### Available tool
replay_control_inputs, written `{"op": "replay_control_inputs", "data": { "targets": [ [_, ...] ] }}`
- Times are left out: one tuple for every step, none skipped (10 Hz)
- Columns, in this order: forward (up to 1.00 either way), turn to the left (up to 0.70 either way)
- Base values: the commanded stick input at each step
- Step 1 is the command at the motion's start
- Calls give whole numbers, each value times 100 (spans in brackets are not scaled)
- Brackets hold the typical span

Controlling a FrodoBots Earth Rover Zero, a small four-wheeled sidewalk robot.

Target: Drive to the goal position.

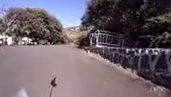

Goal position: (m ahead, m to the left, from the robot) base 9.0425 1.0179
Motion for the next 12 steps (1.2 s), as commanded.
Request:
{"op": "replay_control_inputs", "data": {
  "targets": [
    [50,0],
    [50,0],
    [50,0],
    [50,0],
    [50,0],
    [50,0],
    [50,0],
    [50,0],
    [50,0],
    [50,0],
    [50,0],
    [50,0]
  ]
}}
